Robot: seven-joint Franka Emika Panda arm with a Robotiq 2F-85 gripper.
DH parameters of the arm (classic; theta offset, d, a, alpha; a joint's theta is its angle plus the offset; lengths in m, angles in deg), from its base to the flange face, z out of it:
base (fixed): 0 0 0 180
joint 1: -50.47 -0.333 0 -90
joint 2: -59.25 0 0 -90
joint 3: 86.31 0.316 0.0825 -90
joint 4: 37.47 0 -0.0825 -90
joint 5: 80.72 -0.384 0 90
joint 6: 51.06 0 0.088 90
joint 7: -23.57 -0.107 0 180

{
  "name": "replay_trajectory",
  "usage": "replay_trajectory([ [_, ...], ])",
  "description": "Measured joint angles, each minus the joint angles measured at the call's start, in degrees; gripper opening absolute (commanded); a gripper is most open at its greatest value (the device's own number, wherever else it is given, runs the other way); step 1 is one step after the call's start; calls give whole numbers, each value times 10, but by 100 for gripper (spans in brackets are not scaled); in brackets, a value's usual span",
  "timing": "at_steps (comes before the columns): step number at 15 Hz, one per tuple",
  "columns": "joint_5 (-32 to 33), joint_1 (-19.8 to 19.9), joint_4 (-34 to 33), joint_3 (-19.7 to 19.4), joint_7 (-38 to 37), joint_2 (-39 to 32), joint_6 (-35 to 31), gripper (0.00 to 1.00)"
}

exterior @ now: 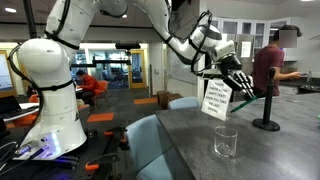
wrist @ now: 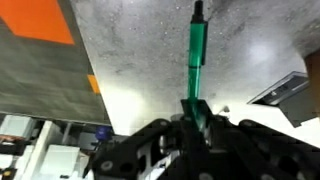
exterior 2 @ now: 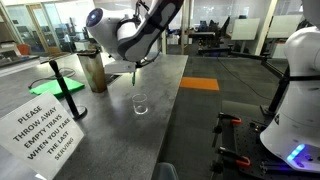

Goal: Pick up the pen from the table and put in the cup

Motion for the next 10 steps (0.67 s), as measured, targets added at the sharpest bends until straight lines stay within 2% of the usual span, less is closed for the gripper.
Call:
replay_trajectory([
  [3, 88, -4, 68, 30, -108, 30, 0, 3],
  [7, 191, 19, 113, 67, -231, 47, 2, 3],
  [10, 227, 52, 125, 102, -264, 46, 4, 3],
])
